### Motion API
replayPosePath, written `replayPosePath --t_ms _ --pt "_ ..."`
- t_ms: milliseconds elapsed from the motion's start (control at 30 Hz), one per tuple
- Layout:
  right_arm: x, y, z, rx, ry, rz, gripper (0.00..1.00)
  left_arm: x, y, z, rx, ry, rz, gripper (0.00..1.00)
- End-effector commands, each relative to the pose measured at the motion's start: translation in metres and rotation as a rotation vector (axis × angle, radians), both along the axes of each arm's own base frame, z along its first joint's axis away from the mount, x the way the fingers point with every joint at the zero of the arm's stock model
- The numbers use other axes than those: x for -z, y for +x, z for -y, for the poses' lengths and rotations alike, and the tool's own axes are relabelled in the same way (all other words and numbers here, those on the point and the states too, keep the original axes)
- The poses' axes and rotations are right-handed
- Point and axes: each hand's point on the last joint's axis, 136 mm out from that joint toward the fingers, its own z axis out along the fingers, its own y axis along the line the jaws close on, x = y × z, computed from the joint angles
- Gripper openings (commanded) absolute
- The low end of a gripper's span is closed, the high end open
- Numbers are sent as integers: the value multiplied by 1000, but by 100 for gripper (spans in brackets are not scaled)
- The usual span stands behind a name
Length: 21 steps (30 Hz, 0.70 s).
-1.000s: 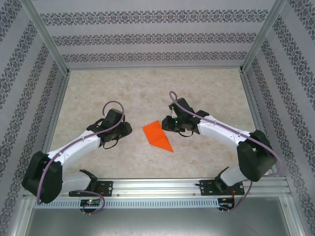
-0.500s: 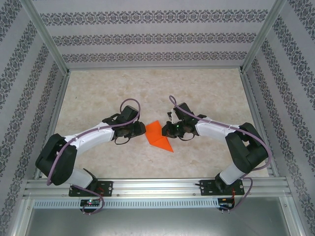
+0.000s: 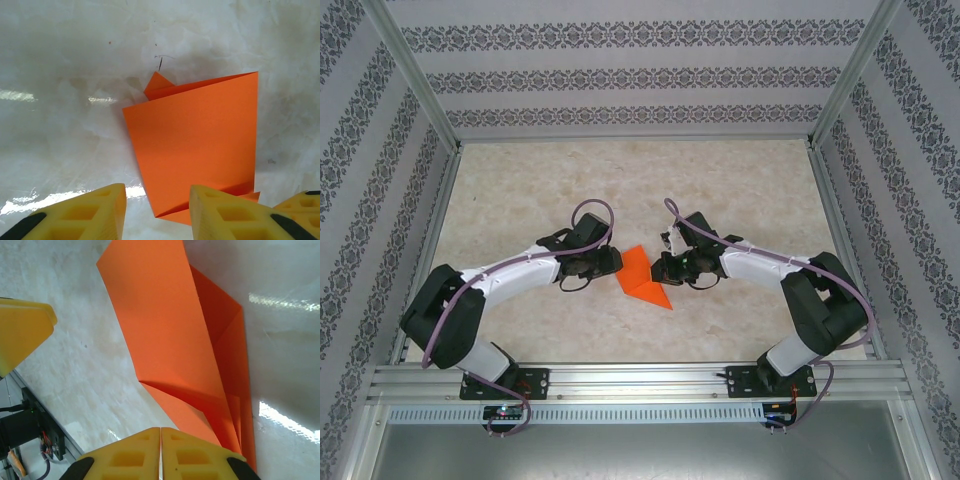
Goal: Fold a paper plane with a square sheet of paper (pick it up from the middle)
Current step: Fold the wing for the fifth time at the center of the table.
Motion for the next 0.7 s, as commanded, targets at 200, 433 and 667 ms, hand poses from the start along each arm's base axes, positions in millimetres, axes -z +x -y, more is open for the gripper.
replayPosePath --t_ms 200,433,667 --pt "38 20 13 71 -64 -11 10 0 0 10 6 -4 -13 39" --pt "63 18 21 138 -22 -76 10 2 -2 10 12 4 -30 41" --pt "74 13 28 174 -25 -99 11 9 -5 14 -8 -32 -59 50"
